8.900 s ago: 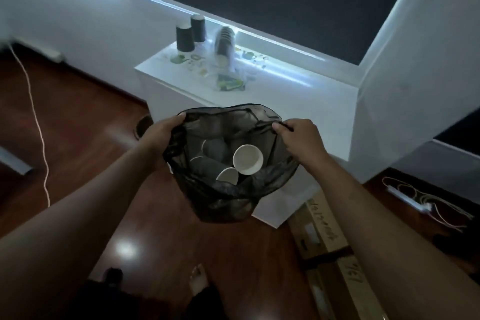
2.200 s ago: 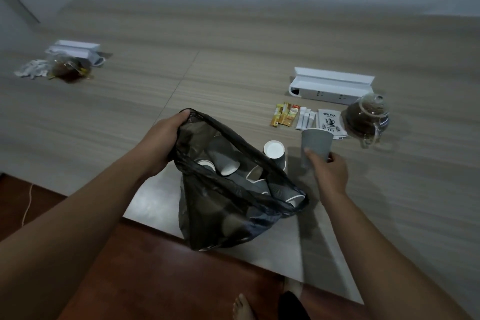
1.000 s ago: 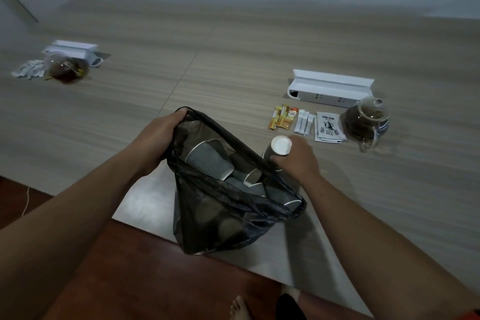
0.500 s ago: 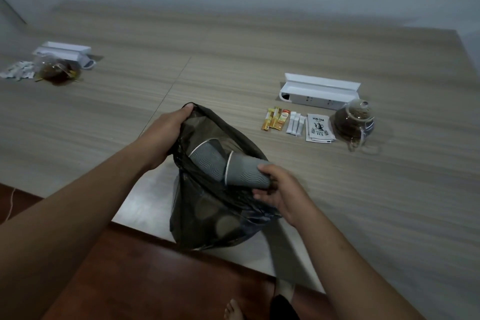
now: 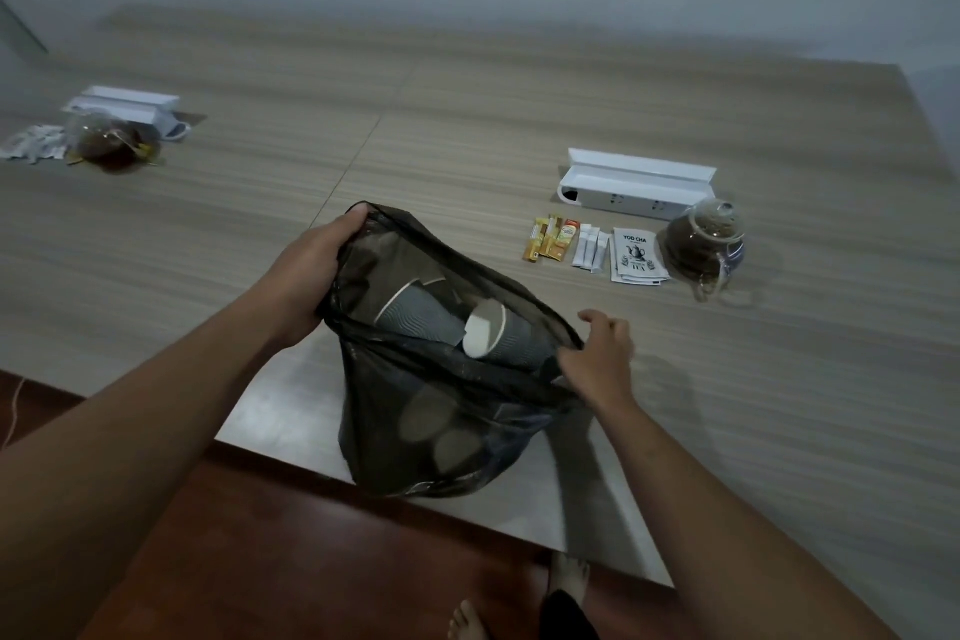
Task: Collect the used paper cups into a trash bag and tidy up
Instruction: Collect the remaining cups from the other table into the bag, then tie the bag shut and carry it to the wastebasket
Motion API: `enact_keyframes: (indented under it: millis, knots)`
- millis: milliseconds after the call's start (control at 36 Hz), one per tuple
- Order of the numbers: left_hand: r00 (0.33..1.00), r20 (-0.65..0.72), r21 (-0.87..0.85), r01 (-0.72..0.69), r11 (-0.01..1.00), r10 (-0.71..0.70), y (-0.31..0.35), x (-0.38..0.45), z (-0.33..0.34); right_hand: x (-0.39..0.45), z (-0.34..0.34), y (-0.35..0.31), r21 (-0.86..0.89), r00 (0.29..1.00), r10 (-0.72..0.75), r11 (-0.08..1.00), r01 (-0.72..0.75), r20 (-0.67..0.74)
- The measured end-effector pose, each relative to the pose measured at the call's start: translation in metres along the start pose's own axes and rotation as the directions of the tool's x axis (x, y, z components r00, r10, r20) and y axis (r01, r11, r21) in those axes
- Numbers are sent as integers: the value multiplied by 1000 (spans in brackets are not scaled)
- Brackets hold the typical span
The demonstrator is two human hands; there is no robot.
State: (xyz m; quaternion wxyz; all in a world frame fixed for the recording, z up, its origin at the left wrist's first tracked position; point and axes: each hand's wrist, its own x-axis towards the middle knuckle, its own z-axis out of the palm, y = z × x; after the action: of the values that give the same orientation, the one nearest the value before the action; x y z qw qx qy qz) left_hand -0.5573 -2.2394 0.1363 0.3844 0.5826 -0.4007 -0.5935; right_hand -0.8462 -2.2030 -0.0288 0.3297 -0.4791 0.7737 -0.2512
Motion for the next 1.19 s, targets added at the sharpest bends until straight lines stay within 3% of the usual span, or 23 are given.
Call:
enact_keyframes:
  millis: [139,306,500,639,750,833,917,1028,1111,1194]
  knots:
    - [999,43,1,12,1000,-12,-1,-1,-2,15,2,6,-30,971,63,998,-57,230]
    - [999,37,-5,20,1000,-20,3,-3,0,32,-27,10,16,999,33,999,-32,-7]
    - [996,73,-39,51,998,-48,7,-2,45,18,-107,29,-30,969,-40,999,34,-245]
    - [978,203,-32,57,998,-49,7,4,87,-13,-192,52,-170,964,-50,985,4,-263]
    - [910,415,151,-59,987,-9,13,5,114,-42,-266,67,-200,968,39,976,-91,-248]
    - [854,519,365,-169,915,-49,14,5,136,-63,-318,76,-100,965,126,983,-152,-229]
    - [889,457,590,-297,751,-8,13,7,156,-78,-353,82,-151,970,141,973,-173,-198]
    - [907,421,777,-357,518,-7,7,10,179,-91,-373,98,-229,969,161,952,-203,-188]
    - [923,384,826,-344,447,0,2,14,190,-95,-380,118,-207,963,176,954,-218,-203]
    - [921,382,842,-314,439,-75,7,19,185,-98,-387,136,-159,967,193,963,-219,-166]
